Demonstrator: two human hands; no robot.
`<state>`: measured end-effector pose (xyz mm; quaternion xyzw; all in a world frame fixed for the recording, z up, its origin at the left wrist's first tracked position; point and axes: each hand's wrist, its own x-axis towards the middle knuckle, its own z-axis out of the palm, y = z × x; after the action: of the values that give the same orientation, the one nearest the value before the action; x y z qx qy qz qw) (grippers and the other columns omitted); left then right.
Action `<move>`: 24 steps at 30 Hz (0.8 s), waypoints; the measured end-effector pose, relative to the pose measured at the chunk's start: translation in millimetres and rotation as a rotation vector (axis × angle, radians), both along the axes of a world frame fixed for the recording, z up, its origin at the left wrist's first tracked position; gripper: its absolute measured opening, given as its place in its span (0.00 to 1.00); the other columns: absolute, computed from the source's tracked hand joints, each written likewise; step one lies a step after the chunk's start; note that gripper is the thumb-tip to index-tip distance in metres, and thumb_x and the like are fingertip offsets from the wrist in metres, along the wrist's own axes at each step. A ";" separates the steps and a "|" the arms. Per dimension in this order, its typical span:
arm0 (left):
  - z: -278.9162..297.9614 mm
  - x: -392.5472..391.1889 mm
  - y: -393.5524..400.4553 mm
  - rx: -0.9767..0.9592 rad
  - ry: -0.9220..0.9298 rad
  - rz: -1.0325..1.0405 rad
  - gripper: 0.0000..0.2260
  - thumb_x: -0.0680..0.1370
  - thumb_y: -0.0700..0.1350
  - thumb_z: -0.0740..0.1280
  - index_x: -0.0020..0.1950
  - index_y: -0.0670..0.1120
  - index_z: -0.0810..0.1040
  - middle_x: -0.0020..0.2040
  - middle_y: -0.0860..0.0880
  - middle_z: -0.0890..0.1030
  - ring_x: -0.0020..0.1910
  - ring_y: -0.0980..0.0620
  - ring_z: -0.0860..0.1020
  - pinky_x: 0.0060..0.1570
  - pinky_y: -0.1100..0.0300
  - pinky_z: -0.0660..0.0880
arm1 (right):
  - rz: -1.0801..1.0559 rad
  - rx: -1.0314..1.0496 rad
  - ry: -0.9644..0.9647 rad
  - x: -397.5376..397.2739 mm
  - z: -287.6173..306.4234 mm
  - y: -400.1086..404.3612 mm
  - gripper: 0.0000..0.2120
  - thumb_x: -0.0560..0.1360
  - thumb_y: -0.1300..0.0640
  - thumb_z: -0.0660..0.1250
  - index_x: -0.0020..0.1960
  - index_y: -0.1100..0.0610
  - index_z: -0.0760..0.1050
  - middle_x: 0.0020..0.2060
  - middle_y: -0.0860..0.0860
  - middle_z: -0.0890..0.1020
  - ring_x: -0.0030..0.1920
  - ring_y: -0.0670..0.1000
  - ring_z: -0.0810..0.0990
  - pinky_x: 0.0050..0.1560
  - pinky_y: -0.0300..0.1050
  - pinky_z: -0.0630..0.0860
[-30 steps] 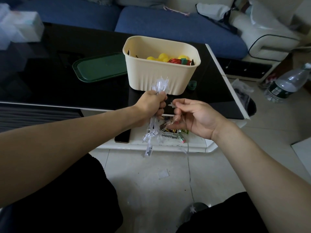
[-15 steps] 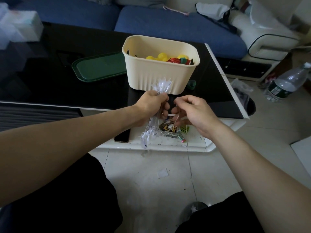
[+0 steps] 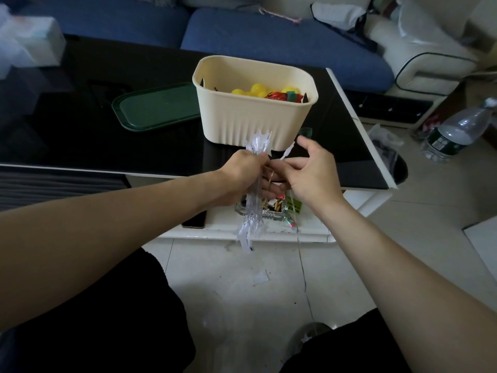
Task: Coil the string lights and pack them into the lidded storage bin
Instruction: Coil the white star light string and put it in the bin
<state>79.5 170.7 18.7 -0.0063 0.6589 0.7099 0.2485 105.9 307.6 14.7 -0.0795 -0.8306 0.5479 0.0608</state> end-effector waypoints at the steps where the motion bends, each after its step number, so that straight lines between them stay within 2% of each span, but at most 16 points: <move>1: -0.5 -0.5 -0.2 -0.013 0.006 -0.001 0.17 0.85 0.42 0.53 0.47 0.34 0.75 0.36 0.39 0.78 0.30 0.43 0.80 0.42 0.45 0.80 | 0.001 -0.049 -0.014 -0.5 0.1 -0.1 0.27 0.73 0.57 0.77 0.69 0.59 0.74 0.44 0.51 0.88 0.42 0.49 0.87 0.48 0.54 0.84; 2: -1.2 -0.7 -0.7 -0.025 0.018 -0.008 0.18 0.85 0.42 0.53 0.45 0.34 0.76 0.35 0.39 0.78 0.29 0.44 0.79 0.36 0.50 0.78 | 0.000 -0.082 -0.021 -0.4 0.1 -0.5 0.19 0.72 0.58 0.78 0.60 0.60 0.79 0.41 0.53 0.88 0.40 0.51 0.88 0.47 0.55 0.85; 4: -3.4 -0.6 -1.7 -0.039 0.052 -0.034 0.20 0.85 0.43 0.53 0.41 0.37 0.77 0.34 0.40 0.76 0.27 0.45 0.77 0.29 0.56 0.70 | -0.008 -0.065 -0.007 1.3 0.0 -2.1 0.09 0.71 0.56 0.79 0.48 0.59 0.83 0.37 0.53 0.87 0.36 0.52 0.87 0.42 0.52 0.84; 7: -6.1 -2.4 -4.4 -0.062 0.096 -0.071 0.19 0.84 0.42 0.53 0.42 0.38 0.80 0.36 0.39 0.77 0.28 0.46 0.75 0.28 0.58 0.66 | -0.027 -0.036 0.032 2.6 -0.9 -4.8 0.07 0.73 0.54 0.77 0.42 0.57 0.83 0.32 0.53 0.86 0.31 0.50 0.85 0.33 0.44 0.80; 9: -6.3 -3.8 -5.5 -0.095 0.121 -0.064 0.17 0.84 0.43 0.55 0.49 0.34 0.78 0.40 0.37 0.79 0.28 0.46 0.75 0.29 0.57 0.67 | -0.058 0.021 0.054 2.0 -0.3 -7.6 0.08 0.76 0.52 0.75 0.42 0.56 0.82 0.32 0.53 0.85 0.31 0.50 0.84 0.33 0.46 0.81; 10: -6.3 -3.7 -5.2 -0.114 0.136 -0.060 0.16 0.85 0.44 0.55 0.49 0.34 0.76 0.40 0.38 0.79 0.28 0.47 0.74 0.29 0.57 0.67 | -0.077 0.065 0.064 0.9 -0.6 -8.8 0.09 0.77 0.52 0.73 0.42 0.56 0.82 0.33 0.52 0.85 0.33 0.50 0.85 0.37 0.49 0.83; 13: -6.7 -2.4 -4.0 -0.148 0.183 -0.042 0.16 0.84 0.45 0.58 0.39 0.40 0.72 0.33 0.44 0.76 0.26 0.48 0.71 0.28 0.59 0.67 | -0.072 0.111 0.045 -1.3 -3.8 -14.1 0.10 0.81 0.52 0.66 0.45 0.56 0.79 0.38 0.52 0.85 0.41 0.53 0.85 0.47 0.55 0.83; 15: -8.4 -4.0 -5.2 -0.160 0.196 -0.015 0.16 0.84 0.43 0.59 0.36 0.42 0.70 0.30 0.46 0.73 0.26 0.48 0.69 0.28 0.58 0.67 | -0.044 0.063 0.013 -1.8 -5.8 -17.0 0.07 0.81 0.55 0.65 0.46 0.54 0.79 0.40 0.53 0.85 0.41 0.54 0.85 0.45 0.56 0.84; 18: -9.1 -5.6 -7.8 -0.157 0.205 -0.024 0.17 0.84 0.43 0.59 0.35 0.42 0.69 0.30 0.45 0.72 0.26 0.49 0.69 0.27 0.60 0.67 | -0.057 -0.062 -0.023 -0.3 -2.7 -16.0 0.04 0.79 0.57 0.70 0.47 0.57 0.80 0.36 0.54 0.86 0.36 0.53 0.86 0.40 0.55 0.85; 22: -9.2 -4.9 -8.8 -0.161 0.235 -0.073 0.18 0.84 0.44 0.58 0.35 0.40 0.71 0.29 0.43 0.73 0.24 0.50 0.70 0.26 0.61 0.69 | -0.076 -0.168 -0.063 2.7 0.5 -16.3 0.06 0.78 0.58 0.71 0.47 0.60 0.80 0.32 0.54 0.85 0.32 0.52 0.84 0.35 0.47 0.82; 24: -9.8 -5.0 -9.8 -0.161 0.243 -0.079 0.19 0.84 0.44 0.59 0.34 0.40 0.72 0.29 0.42 0.73 0.25 0.49 0.71 0.27 0.60 0.69 | -0.071 -0.176 -0.081 2.8 1.1 -17.9 0.06 0.79 0.58 0.70 0.48 0.62 0.79 0.32 0.54 0.84 0.33 0.54 0.84 0.36 0.46 0.81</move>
<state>74.5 160.9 8.9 0.0859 0.7387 0.6400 0.1934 108.7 289.8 15.8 -0.1357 -0.7778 0.6124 0.0393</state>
